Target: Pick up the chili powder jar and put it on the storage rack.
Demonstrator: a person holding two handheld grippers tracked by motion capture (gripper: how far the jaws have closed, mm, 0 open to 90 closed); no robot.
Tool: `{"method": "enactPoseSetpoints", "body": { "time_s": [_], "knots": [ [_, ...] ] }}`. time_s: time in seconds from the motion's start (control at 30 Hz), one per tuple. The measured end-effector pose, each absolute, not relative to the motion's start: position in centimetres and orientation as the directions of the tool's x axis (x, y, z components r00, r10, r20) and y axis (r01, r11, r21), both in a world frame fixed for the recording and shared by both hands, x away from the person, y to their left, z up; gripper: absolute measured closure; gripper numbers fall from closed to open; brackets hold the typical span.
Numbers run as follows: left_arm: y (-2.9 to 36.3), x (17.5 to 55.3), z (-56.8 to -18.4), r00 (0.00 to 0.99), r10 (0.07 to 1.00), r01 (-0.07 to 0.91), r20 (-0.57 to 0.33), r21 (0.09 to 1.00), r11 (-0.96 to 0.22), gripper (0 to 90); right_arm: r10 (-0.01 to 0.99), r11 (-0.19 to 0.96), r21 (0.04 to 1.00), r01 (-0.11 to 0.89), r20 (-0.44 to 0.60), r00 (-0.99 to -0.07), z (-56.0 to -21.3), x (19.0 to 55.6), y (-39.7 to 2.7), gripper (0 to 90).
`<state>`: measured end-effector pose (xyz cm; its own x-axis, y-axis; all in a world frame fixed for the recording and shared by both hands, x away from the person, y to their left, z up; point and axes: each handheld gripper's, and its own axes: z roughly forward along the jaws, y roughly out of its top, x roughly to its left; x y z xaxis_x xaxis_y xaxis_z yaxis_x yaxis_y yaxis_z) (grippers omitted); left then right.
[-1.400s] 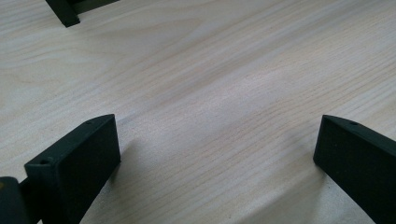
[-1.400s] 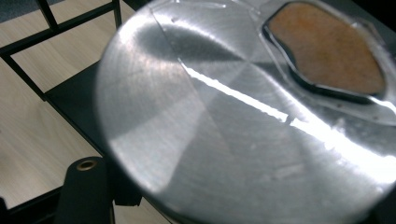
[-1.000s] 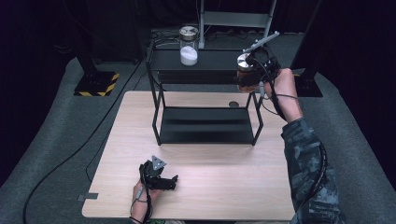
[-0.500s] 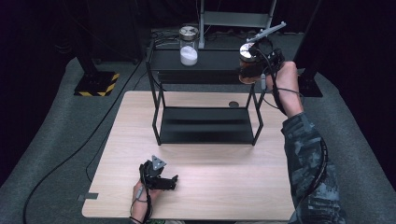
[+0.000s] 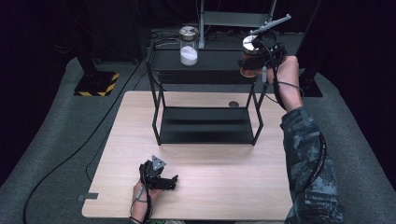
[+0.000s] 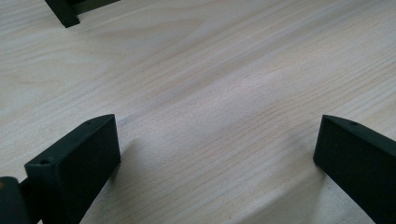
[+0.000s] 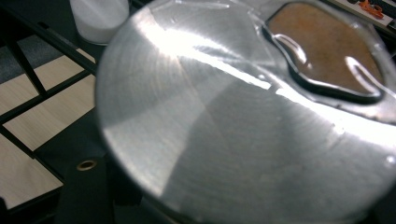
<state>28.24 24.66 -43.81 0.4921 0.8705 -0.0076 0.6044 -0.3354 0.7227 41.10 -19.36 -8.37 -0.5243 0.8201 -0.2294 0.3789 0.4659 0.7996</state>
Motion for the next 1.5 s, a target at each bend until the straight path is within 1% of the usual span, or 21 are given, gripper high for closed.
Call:
{"method": "enactPoseSetpoints", "body": {
  "time_s": [0.4, 1.03, 1.5],
  "knots": [
    [24.7, 28.2, -43.8, 0.492, 0.87, 0.604, -0.007, 0.722, -0.336, 0.0, 0.839, 0.416, 0.817, 0.399, -0.176, -0.515, -8.1, 42.8, -19.5, 31.1],
    [24.7, 28.2, -43.8, 0.492, 0.871, 0.604, -0.008, 0.723, -0.335, 0.0, 0.843, 0.388, 0.816, 0.429, -0.126, -0.523, -8.4, 45.7, -18.4, 31.1],
    [24.7, 28.2, -43.8, 0.493, 0.87, 0.604, -0.007, 0.722, -0.336, 0.0, 0.846, 0.392, 0.792, 0.469, -0.109, -0.522, -8.5, 48.0, -17.0, 31.1]
  ]
}}
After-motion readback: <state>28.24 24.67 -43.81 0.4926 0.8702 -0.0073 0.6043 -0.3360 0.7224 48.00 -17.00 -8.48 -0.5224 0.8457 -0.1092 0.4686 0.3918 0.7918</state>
